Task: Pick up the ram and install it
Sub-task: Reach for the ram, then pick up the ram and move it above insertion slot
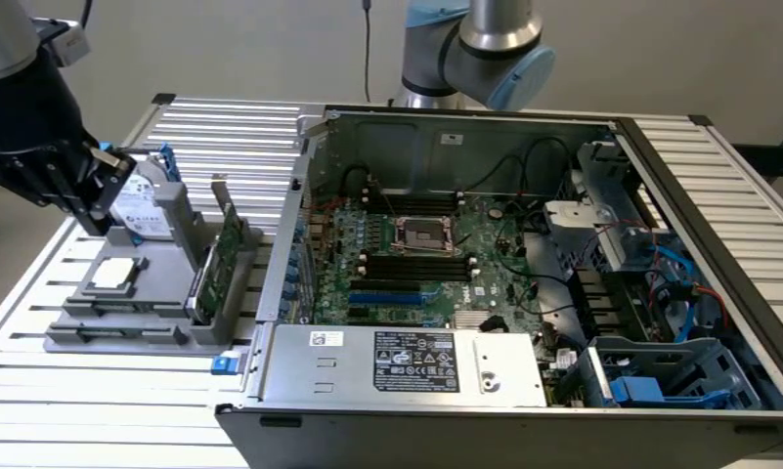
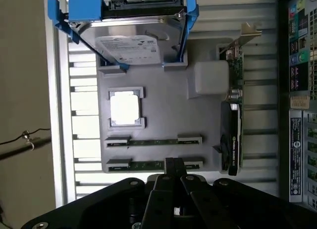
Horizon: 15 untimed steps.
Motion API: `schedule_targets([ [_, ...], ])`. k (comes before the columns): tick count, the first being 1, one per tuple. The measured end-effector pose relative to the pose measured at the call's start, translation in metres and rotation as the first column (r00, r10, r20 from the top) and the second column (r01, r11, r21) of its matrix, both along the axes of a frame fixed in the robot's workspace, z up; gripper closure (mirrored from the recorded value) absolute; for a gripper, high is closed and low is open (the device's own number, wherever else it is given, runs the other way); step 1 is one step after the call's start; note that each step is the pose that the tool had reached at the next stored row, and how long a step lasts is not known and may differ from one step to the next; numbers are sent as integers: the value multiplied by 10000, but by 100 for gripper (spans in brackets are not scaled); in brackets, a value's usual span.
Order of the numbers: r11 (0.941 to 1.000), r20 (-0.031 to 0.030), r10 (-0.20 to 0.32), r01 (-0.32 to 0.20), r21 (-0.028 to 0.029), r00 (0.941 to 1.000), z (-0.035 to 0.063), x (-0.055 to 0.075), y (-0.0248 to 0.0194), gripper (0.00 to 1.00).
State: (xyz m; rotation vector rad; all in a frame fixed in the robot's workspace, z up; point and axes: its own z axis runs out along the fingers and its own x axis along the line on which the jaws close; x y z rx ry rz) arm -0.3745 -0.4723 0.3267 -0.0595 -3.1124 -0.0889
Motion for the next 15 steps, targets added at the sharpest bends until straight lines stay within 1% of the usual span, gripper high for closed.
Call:
schedule_targets([
  [3,9999,0,167,-167,8,9999,-19,-9,-29,89],
  [5,9998,-1,219,-219,7,9998,-29,-29,-36,89],
  [7,9997,2,248,-248,10,9997,-39,-71,-39,89],
  [15,9997,-1,249,-249,8,9997,-38,-71,-39,89],
])
